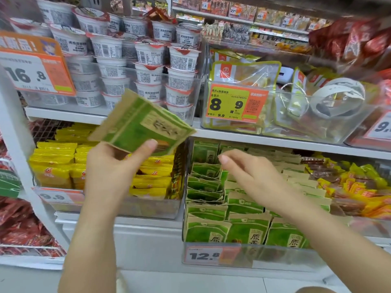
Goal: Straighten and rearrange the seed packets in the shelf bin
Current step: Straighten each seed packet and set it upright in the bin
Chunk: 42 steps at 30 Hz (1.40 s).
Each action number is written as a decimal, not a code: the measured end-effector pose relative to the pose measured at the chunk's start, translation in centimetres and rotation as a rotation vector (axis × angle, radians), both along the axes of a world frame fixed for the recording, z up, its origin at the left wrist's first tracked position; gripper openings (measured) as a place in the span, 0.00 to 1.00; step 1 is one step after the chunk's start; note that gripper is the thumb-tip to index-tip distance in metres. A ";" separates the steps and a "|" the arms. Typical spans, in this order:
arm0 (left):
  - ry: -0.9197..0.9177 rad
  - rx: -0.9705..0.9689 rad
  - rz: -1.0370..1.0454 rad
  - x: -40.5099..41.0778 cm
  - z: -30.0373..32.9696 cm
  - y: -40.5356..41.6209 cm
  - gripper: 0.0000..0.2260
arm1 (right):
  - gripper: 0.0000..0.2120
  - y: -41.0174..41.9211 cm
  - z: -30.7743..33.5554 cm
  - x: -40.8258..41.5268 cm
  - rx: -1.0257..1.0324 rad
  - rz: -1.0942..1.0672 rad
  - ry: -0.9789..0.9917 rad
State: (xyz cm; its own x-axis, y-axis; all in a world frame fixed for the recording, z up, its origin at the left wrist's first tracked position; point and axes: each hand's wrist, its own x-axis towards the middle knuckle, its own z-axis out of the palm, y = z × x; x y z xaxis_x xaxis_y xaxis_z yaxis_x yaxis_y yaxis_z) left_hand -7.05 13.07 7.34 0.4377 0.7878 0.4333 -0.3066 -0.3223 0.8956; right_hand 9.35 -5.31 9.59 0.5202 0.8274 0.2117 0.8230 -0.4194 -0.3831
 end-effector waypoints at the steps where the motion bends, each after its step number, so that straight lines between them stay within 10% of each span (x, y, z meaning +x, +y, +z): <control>1: -0.032 -0.021 0.009 -0.6 0.1 0.5 0.08 | 0.26 1.1 -0.3 0.0 -0.057 0.023 0.010; 19: 0.019 -0.078 0.018 -2.4 -0.5 2.5 0.09 | 0.31 11.7 -4.3 2.8 -0.454 -0.139 -0.044; 28: 0.026 -0.101 0.010 -2.1 -0.2 2.3 0.12 | 0.36 12.4 -5.4 5.4 -0.388 -0.190 0.023; 42: 0.068 -0.109 -0.044 -0.4 -0.5 1.0 0.13 | 0.19 1.1 -1.4 0.0 0.077 -0.130 0.099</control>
State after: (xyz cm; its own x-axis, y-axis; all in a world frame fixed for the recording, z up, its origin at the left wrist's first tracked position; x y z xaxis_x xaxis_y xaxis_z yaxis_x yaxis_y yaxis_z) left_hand -7.47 14.08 6.86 0.4986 0.8079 0.3143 -0.2556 -0.2094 0.9438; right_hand 9.36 -4.22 8.23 0.6437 0.7347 0.2144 0.7200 -0.4863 -0.4952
